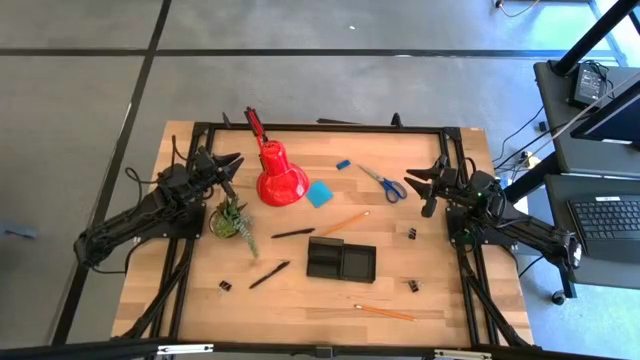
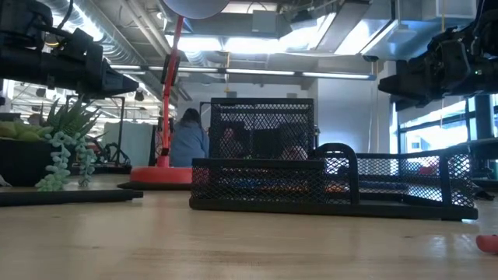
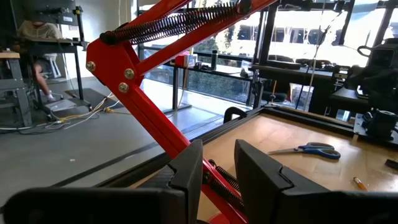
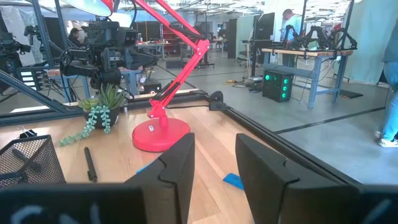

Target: Pick and place office supplies into organizer

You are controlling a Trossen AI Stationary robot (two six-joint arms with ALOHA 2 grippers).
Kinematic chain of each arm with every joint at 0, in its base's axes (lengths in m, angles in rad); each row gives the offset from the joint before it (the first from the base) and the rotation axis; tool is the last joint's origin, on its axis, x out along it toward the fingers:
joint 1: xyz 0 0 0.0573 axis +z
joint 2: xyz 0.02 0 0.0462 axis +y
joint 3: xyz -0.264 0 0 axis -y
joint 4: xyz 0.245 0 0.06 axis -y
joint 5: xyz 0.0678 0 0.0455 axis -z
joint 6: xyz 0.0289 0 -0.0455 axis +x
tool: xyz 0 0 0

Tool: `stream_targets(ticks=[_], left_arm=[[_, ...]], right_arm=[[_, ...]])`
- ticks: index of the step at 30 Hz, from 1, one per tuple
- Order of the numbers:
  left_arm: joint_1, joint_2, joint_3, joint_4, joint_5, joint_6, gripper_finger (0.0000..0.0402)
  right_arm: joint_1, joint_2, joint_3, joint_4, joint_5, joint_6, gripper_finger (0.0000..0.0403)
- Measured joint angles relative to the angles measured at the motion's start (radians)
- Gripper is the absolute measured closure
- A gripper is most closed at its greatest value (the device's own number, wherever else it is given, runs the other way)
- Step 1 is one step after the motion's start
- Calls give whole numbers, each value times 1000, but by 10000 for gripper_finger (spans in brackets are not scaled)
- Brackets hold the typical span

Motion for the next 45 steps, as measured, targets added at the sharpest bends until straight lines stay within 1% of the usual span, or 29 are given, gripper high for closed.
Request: stream_targets(ticks=[41,45], left_arm=[[0,0,0,0,0,0,313],[0,0,0,0,0,0,313]], right_arm=[[0,0,0,0,0,7,283],[0,0,0,0,-1,105,283]])
